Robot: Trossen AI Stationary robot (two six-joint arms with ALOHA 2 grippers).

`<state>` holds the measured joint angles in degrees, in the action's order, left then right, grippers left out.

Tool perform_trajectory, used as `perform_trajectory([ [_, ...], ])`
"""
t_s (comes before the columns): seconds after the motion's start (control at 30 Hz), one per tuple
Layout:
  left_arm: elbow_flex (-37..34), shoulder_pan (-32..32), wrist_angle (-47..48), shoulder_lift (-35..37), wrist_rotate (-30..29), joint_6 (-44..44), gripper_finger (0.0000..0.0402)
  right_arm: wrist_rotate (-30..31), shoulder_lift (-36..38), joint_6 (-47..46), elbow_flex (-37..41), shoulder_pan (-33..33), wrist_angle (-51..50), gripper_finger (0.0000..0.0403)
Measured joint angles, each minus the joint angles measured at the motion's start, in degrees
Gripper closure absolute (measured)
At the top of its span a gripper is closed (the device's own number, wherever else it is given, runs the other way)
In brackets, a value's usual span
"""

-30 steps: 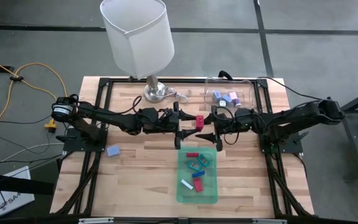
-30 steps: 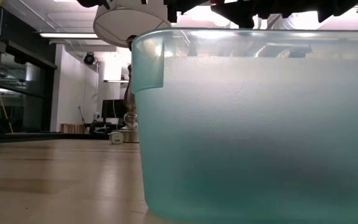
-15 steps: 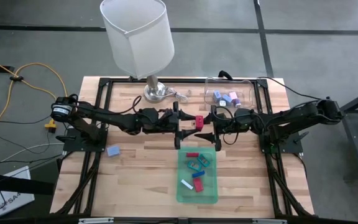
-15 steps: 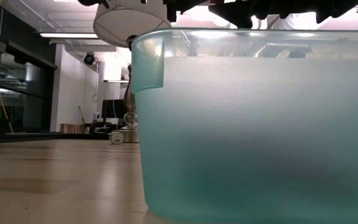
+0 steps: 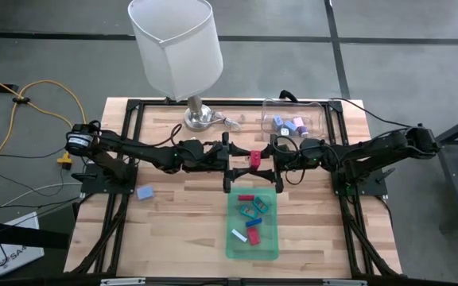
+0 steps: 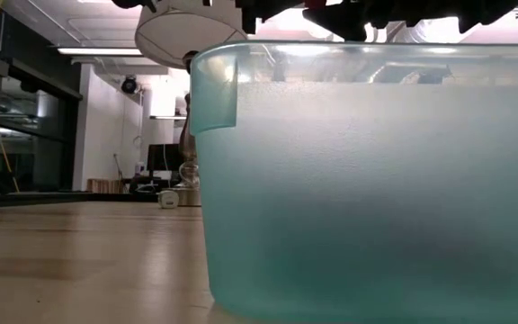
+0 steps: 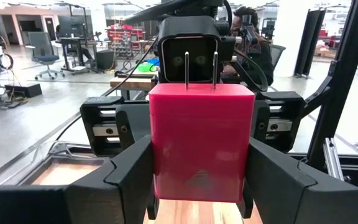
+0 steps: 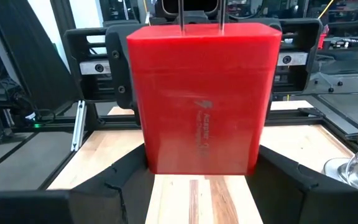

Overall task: Pick & Place Office items
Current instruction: Put the red charger adapter into the transparent bin

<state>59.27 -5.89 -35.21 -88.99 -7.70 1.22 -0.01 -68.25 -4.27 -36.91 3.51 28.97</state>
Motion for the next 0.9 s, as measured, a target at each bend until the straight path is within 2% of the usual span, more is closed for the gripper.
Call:
perform_trajectory([
  [0.33, 0.00, -0.07, 0.71, 0.00, -0.96, 0.31, 0.0189, -1.95, 0.00, -0.63, 0.00, -0.04, 0.09, 0.0183],
  [0.47, 0.00, -0.08, 1.35, 0.00, -0.92, 0.60, 0.0189, -0.28, 0.00, -0.63, 0.00, -0.02, -0.59, 0.0183],
  [0.9, 0.09, -0.37, 3.69, 0.07, -2.70, 1.39, 0.0189, -1.54, -0.04, -0.68, 0.00, 0.23, -0.88, 0.0183],
])
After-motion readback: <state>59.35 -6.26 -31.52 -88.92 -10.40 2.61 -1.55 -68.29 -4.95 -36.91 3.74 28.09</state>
